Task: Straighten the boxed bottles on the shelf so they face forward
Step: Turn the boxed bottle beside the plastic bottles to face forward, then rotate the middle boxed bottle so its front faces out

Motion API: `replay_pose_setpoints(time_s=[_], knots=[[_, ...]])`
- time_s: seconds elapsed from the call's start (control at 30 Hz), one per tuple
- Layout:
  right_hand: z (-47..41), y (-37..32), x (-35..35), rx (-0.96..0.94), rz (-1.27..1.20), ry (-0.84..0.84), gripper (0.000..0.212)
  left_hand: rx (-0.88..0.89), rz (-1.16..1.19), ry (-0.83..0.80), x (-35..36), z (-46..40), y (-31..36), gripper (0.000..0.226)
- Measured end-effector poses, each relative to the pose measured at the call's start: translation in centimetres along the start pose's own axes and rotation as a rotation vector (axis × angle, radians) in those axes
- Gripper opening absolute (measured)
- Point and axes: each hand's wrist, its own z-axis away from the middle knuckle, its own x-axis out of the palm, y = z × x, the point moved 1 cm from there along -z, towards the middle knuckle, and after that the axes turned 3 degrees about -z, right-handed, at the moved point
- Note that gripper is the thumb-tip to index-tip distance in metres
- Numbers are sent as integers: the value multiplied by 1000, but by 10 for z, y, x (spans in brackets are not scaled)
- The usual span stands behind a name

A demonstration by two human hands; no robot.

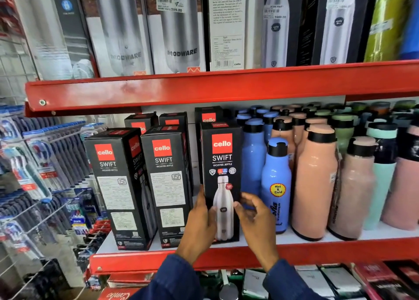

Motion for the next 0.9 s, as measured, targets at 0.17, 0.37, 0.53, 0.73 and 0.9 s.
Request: replay_pose_setpoints(time_s=[0.17,0.37,0.53,0.73,0.9], knots=[[5,-2,1,-30,45,16,26,-66,-42,-33,-1,2,-11,67],[16,-6,0,-57,55,104,24,0,-65,2,-14,22,-6,56],[35,-33,4,-238,4,207,30,39,-150,242,-50,54,-10,22],[53,-59,50,-105,-35,-287,34,-31,-354,472,-97,53,-18,44],[52,-66,79,-24,-53,-372,44,-114,-399,393,-90,46,-24,76]])
